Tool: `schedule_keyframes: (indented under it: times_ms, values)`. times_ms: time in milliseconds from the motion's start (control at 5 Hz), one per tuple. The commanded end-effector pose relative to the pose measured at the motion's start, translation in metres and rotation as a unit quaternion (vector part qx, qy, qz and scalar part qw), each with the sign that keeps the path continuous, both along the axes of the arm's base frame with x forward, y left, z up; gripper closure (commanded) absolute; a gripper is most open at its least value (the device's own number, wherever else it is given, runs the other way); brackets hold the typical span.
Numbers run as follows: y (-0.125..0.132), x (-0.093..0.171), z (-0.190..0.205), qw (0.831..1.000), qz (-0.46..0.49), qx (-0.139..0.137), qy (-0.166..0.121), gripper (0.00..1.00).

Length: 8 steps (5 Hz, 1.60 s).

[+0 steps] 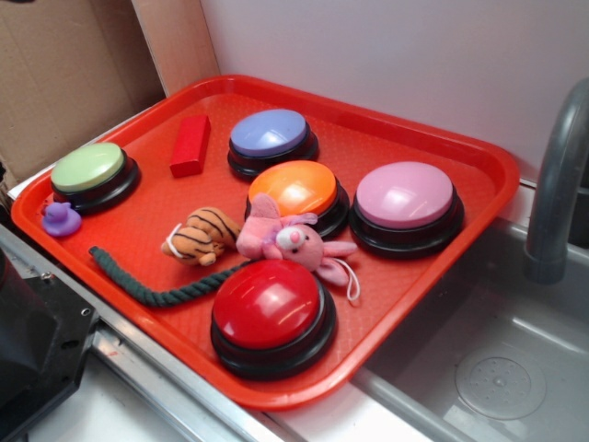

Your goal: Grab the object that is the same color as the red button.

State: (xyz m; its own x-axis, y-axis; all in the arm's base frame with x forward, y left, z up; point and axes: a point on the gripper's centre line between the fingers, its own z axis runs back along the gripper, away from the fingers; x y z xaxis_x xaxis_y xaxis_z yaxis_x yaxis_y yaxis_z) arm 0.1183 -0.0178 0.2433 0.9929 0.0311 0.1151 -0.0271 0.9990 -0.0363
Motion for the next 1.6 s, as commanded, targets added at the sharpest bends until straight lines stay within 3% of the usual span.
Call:
schedule_keyframes:
  times_ms: [0, 800, 1000, 1400]
  values:
    - [0.000, 0.000, 0.000, 1.000, 0.000, 0.000, 0.000, 0.00]
    - [0.055, 0.094, -0.044, 0.988, 0.155, 0.023, -0.011, 0.00]
    - [0.078, 0.119, -0.064, 0.975, 0.220, 0.033, -0.012, 0.00]
    - [0.124, 0.152, -0.100, 0.934, 0.352, 0.052, -0.018, 0.00]
